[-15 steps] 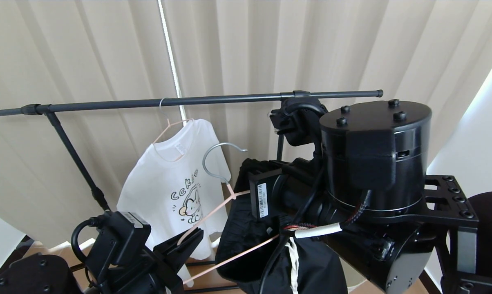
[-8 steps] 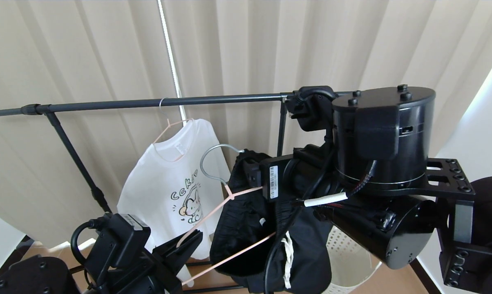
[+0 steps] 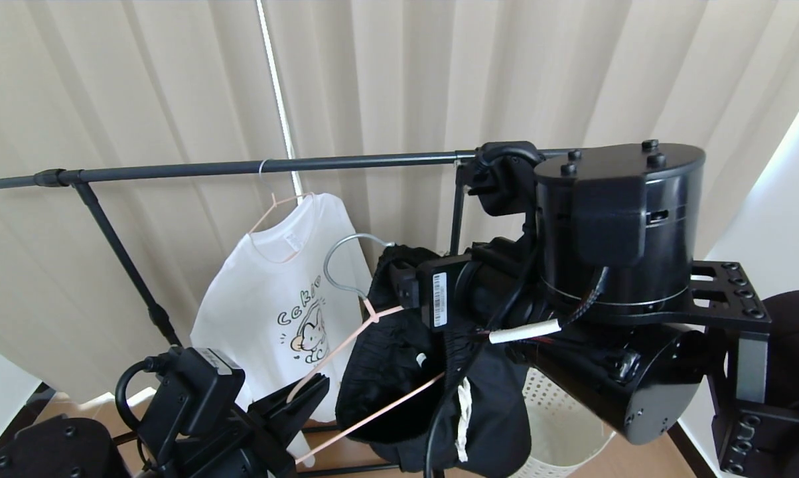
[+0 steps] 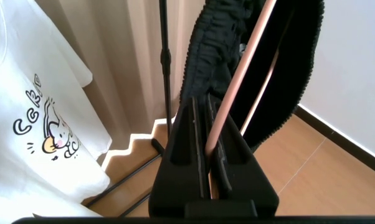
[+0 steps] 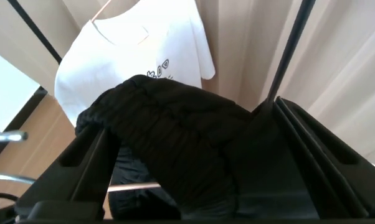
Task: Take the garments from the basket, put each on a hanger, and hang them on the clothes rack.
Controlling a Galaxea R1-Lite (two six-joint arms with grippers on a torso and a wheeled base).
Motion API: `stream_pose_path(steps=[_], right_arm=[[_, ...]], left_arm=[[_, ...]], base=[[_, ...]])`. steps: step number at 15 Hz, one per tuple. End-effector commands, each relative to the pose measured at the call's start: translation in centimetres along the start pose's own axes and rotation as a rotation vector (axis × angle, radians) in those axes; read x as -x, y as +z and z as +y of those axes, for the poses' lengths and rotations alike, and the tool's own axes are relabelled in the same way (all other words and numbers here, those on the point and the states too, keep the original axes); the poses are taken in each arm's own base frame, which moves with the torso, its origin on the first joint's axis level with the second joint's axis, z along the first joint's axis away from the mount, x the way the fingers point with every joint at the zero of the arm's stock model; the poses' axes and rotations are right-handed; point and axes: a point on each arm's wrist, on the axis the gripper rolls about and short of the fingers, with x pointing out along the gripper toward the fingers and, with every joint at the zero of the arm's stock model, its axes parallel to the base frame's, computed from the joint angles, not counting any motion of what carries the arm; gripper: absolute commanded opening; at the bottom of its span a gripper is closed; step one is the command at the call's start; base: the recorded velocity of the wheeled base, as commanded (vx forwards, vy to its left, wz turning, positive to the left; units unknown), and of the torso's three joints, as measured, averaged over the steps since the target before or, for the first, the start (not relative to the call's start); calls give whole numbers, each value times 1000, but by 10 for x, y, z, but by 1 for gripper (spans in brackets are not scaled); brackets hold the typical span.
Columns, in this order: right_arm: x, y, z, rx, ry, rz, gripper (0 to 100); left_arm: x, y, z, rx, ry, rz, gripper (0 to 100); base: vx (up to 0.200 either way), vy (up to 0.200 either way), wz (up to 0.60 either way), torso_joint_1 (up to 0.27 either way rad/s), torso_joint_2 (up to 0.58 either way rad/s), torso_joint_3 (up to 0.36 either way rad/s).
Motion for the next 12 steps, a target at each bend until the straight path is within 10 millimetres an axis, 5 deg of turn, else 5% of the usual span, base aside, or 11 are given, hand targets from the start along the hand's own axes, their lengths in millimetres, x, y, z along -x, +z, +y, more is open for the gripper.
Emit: stream_pose_path(steps=[1, 12], right_arm=[[0, -6, 3, 17, 4, 16, 100], [8, -5, -2, 56, 5, 15, 100]], left_arm=[[-1, 1, 1, 3, 4, -9, 0], [-8, -5, 10, 5, 58, 17, 0]], base=[[0, 0, 0, 0, 0, 0], [0, 0, 0, 0, 0, 0]])
